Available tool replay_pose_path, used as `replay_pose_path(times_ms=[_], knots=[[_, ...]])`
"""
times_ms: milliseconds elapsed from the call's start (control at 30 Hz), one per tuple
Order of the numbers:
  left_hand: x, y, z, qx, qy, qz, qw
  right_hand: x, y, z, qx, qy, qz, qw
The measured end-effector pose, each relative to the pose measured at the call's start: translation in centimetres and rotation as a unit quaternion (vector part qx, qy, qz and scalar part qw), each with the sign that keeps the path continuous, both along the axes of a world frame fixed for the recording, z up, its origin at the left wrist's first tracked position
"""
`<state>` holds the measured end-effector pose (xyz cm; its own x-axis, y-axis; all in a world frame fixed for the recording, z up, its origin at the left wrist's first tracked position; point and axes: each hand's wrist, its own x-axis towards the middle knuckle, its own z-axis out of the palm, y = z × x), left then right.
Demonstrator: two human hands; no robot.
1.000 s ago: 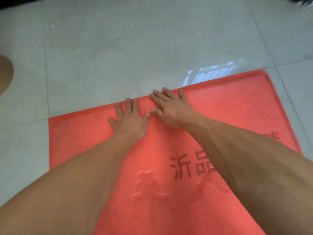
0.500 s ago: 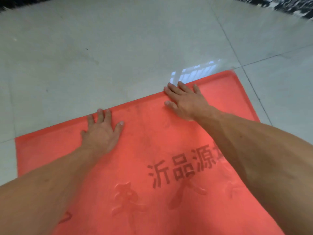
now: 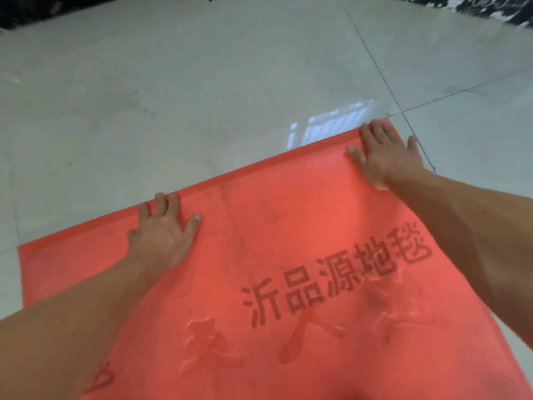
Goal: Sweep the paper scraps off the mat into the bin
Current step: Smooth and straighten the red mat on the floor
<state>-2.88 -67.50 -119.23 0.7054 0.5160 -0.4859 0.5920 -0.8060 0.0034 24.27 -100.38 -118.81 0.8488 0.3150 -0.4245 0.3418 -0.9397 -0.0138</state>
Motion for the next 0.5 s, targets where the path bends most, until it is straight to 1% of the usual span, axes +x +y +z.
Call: replay_pose_path(times_ms=[167, 267, 300, 367, 500], knots=[[0.2, -0.2, 0.3, 0.0, 0.013, 0.006, 1.0, 0.4, -0.3, 0.2, -0.032, 0.006, -0.035, 0.999], [0.2, -0.4, 0.4, 0.004, 0.022, 0.007, 1.0, -0.6, 1.0, 0.2, -0.038, 0.006, -0.079, 0.996], [0.2, -0.5, 0.4, 0.001, 0.023, 0.009, 1.0, -1.4, 1.5, 0.1, -0.035, -0.003, -0.081, 0.996], [0.2, -0.7, 0.3, -0.007, 0.023, 0.014, 1.0, -3.9, 2.8, 0.2, -0.008, -0.021, -0.037, 0.999], [0.2, -0.4, 0.6, -0.02, 0.026, 0.012, 0.999, -11.4, 7.0, 0.4, 0.083, 0.001, 0.09, 0.993]])
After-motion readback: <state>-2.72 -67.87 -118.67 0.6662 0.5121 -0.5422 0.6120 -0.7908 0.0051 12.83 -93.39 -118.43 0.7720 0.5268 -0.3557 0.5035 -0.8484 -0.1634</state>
